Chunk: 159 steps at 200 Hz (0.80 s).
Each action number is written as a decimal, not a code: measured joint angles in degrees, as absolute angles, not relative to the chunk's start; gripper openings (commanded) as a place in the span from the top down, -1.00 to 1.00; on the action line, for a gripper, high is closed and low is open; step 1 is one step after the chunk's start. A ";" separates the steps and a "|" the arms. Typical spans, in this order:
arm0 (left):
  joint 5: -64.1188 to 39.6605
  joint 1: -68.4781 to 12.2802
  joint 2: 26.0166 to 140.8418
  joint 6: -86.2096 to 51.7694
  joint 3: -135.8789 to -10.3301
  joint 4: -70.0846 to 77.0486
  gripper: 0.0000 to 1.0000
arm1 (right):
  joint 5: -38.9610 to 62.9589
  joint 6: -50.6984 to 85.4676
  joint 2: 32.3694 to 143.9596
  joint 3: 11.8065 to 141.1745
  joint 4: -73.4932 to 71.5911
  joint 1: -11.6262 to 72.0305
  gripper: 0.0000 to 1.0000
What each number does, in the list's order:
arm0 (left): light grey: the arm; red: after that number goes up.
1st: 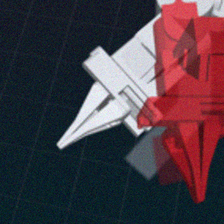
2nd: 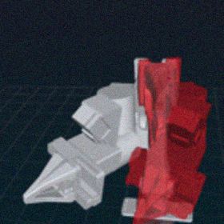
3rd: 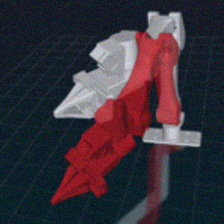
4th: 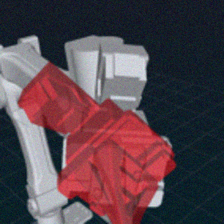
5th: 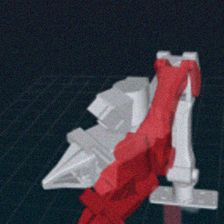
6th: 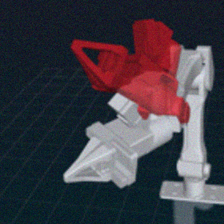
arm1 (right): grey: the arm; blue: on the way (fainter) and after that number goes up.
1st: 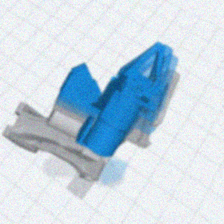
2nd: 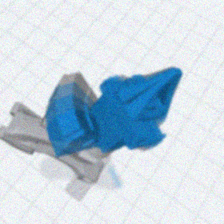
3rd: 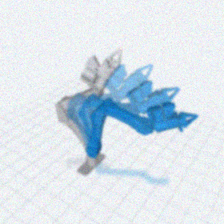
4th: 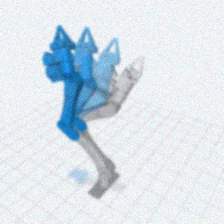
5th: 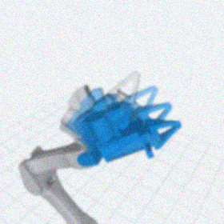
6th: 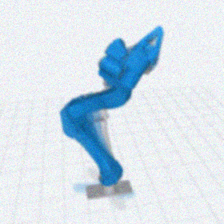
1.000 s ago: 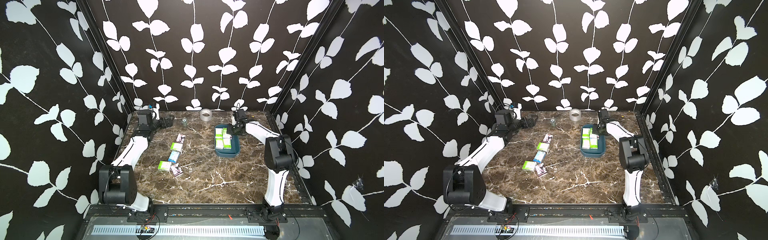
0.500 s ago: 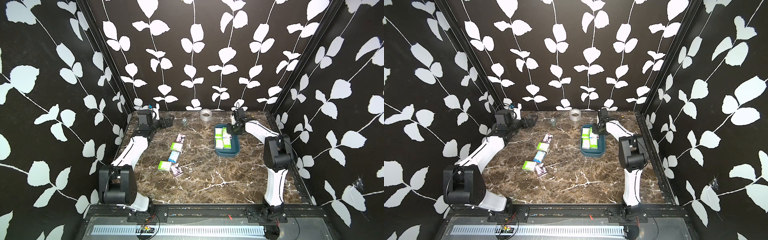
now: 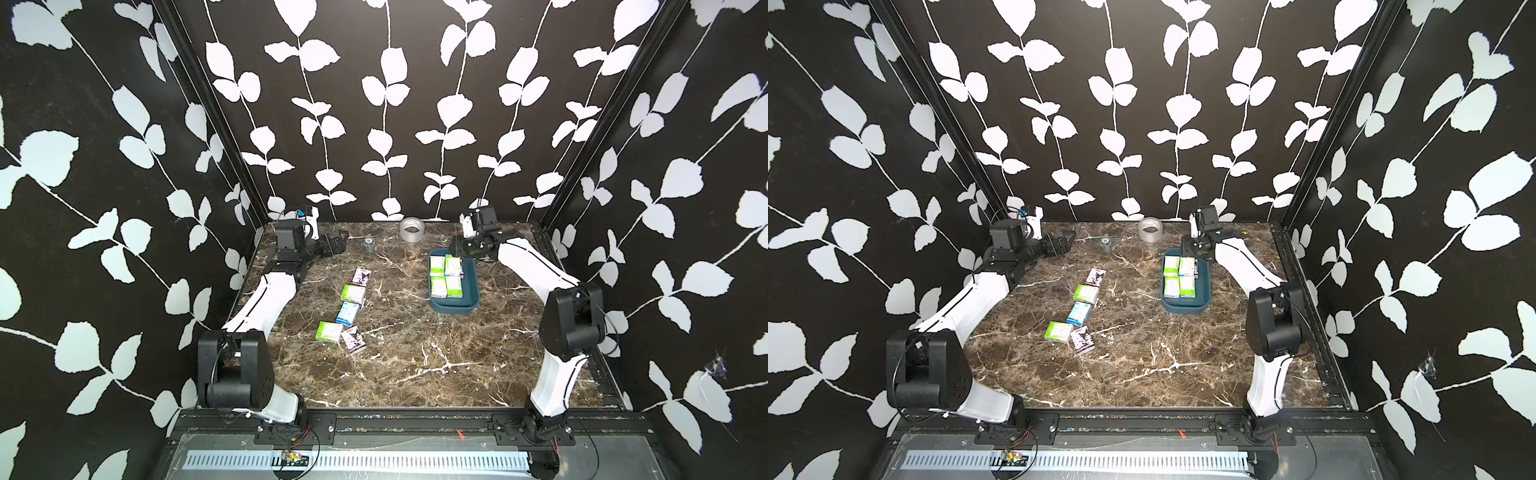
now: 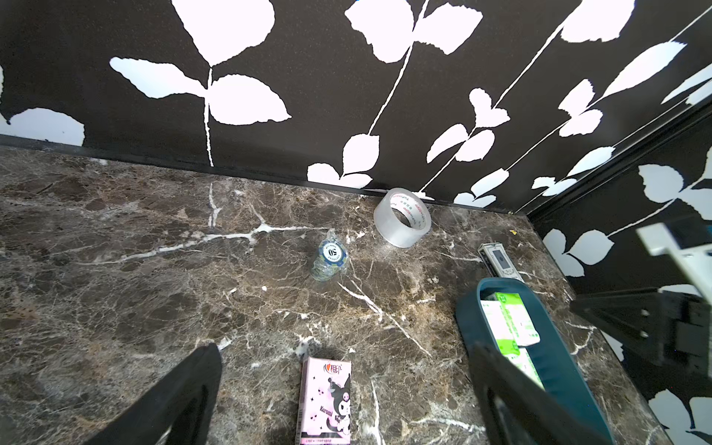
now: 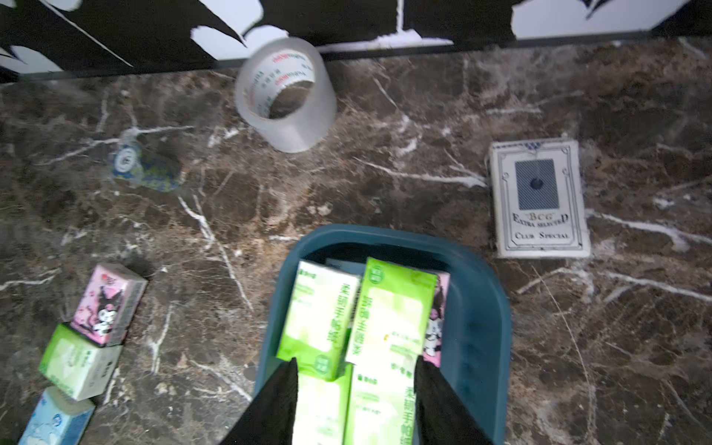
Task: Put the pocket tissues into the storage box
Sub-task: Place the pocket tissues in the storage box, then pick up the pocket tissues from the center of the board.
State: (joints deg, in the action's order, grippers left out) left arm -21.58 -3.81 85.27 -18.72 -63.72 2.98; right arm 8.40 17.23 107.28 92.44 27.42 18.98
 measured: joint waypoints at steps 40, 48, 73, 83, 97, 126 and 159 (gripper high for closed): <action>-21.58 -3.81 85.27 -20.51 -63.70 3.97 -0.98 | 11.64 17.10 107.09 92.40 24.51 29.50 -0.11; -21.58 -3.81 85.27 -20.80 -63.70 4.19 -0.98 | 12.93 17.08 107.57 92.40 24.25 31.66 -0.12; -21.56 -3.81 85.27 -21.19 -63.70 4.40 -0.98 | 16.95 17.15 109.27 91.33 23.11 37.71 -0.21; -21.54 -3.81 85.27 -21.21 -63.70 4.40 -0.98 | 18.35 17.28 109.49 89.52 22.04 39.66 -0.22; -21.56 -3.81 85.27 -21.23 -63.70 4.38 -0.98 | 20.56 17.45 109.86 86.74 21.47 42.39 -0.23; -21.43 -3.81 85.27 -21.67 -63.68 4.45 -0.98 | 23.57 17.52 112.62 85.01 21.58 47.29 -0.26; -20.75 -3.81 85.27 -21.89 -63.26 3.18 -0.98 | 25.58 16.45 116.51 86.15 23.03 51.18 -0.29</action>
State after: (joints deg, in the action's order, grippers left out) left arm -20.75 -3.81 85.27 -21.89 -63.26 3.18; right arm 25.58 16.45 116.51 86.15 23.03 51.18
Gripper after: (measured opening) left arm 0.990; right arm 0.639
